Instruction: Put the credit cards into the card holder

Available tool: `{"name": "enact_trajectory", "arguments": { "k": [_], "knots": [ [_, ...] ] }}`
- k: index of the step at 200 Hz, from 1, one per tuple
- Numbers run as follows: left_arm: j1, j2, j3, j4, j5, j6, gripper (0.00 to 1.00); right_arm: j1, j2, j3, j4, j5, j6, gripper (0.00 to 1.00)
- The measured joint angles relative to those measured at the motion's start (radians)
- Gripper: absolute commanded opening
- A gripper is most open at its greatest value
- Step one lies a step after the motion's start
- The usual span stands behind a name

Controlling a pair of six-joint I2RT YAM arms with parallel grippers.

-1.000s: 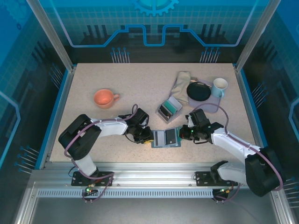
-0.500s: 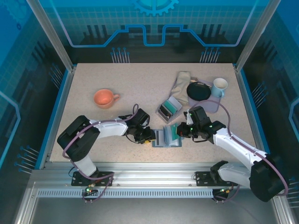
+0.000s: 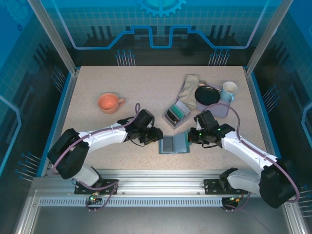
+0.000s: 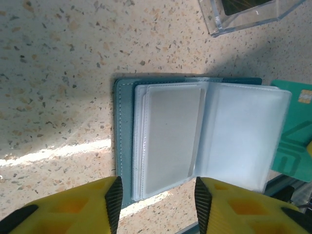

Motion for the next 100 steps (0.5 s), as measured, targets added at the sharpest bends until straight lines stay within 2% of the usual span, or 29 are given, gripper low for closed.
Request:
{"name": "enact_trajectory", "arguments": {
  "k": [24,45,100],
  "knots": [
    [0.000,0.010,0.000,-0.003,0.000,0.000,0.44,-0.002,-0.097,0.000,-0.035,0.034,-0.008,0.00],
    [0.000,0.040,0.000,-0.002,0.002,0.000,0.44,-0.002,-0.148,-0.001,0.002,-0.006,-0.006,0.00],
    [0.000,0.122,0.000,0.014,0.021,-0.005,0.42,0.008,-0.023,-0.120,0.234,-0.165,0.075,0.00]
  ]
}}
